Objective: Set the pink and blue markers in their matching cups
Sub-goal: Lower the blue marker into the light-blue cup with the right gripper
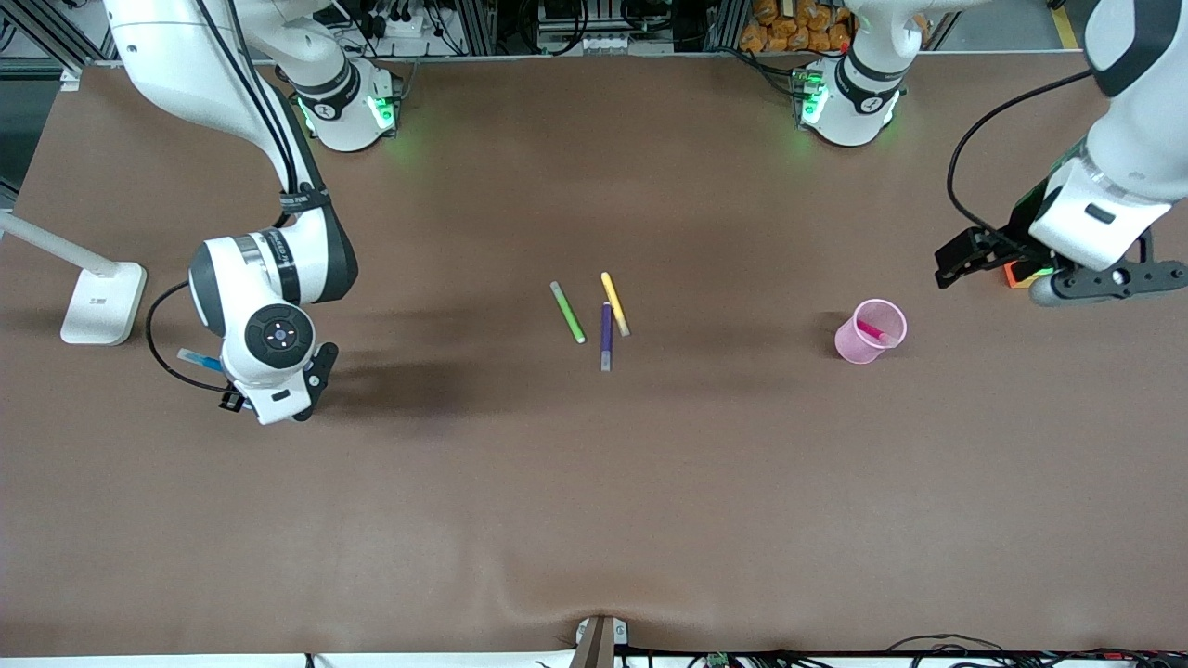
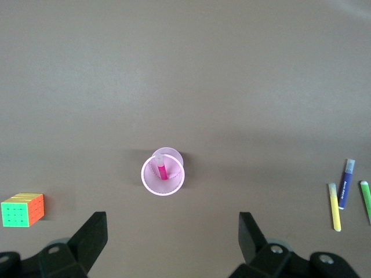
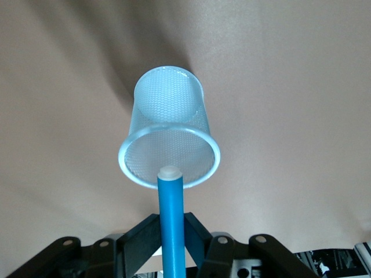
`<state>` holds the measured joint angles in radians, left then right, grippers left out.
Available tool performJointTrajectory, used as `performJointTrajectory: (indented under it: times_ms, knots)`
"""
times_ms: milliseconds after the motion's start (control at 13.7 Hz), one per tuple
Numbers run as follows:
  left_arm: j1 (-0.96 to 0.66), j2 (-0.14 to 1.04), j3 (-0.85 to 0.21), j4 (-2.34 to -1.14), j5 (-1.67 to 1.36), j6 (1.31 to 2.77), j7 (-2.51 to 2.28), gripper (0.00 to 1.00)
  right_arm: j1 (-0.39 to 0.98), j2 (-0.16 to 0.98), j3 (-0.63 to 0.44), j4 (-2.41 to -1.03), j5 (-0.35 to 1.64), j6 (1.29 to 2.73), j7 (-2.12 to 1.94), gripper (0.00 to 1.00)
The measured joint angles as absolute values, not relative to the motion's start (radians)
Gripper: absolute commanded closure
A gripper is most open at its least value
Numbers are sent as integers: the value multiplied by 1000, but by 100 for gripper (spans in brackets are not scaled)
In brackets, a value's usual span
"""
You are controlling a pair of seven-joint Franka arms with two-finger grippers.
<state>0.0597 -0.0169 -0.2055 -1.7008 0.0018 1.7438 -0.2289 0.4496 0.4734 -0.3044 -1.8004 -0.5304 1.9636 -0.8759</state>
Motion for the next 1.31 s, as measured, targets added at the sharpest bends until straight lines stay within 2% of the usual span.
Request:
performJointTrajectory:
  times_ms: [291,656,874,947,1093,1312]
  knots:
    - [60,-46,-203,-1694,2,1712,-227,0,439,484,-305,-1846,-534,2032,-875,100]
    - [67,-57,-192,-1608,15,1593,-214,0,424,488,-308,-1888,-551,2109,-866,100]
    - [67,-57,-198,-1597,41,1564,-195,0,411,499,-308,-1911,-556,2151,-848,100]
    - [67,-57,-201,-1597,43,1552,-194,0,410,502,-308,-1912,-556,2153,-846,83]
    - [67,-57,-203,-1597,44,1541,-184,0,410,503,-307,-1912,-556,2153,-843,56]
    - [67,-57,-202,-1597,44,1532,-164,0,411,503,-307,-1912,-557,2155,-840,53]
